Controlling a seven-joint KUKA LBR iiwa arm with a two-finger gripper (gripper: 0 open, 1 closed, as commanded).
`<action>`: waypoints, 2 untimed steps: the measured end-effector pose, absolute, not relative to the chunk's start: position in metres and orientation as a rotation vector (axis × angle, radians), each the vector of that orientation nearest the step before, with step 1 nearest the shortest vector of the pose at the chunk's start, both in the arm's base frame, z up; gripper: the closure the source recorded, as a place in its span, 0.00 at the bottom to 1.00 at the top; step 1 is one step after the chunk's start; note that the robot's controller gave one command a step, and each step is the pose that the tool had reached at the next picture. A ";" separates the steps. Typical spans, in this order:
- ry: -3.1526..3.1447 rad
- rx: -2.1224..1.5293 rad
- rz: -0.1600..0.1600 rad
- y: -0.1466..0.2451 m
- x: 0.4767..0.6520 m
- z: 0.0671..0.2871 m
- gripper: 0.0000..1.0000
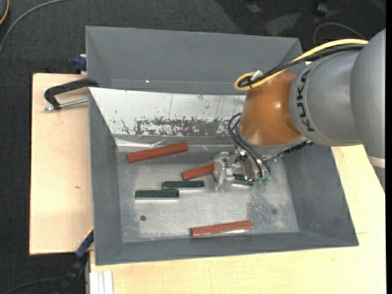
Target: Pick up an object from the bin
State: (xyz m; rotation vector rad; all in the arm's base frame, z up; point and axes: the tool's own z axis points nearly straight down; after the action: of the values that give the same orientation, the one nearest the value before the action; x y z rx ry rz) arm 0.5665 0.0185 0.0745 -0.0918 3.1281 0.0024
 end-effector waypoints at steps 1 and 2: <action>3.136 -0.092 0.002 0.018 0.564 0.072 0.00; 3.116 -0.332 0.009 0.124 0.572 0.086 0.00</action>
Offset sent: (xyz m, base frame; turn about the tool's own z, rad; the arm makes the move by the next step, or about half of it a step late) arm 0.0000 0.0000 0.0000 0.0000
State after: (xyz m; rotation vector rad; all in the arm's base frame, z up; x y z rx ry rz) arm 0.5722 0.1241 0.0862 -0.3317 3.1160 0.0087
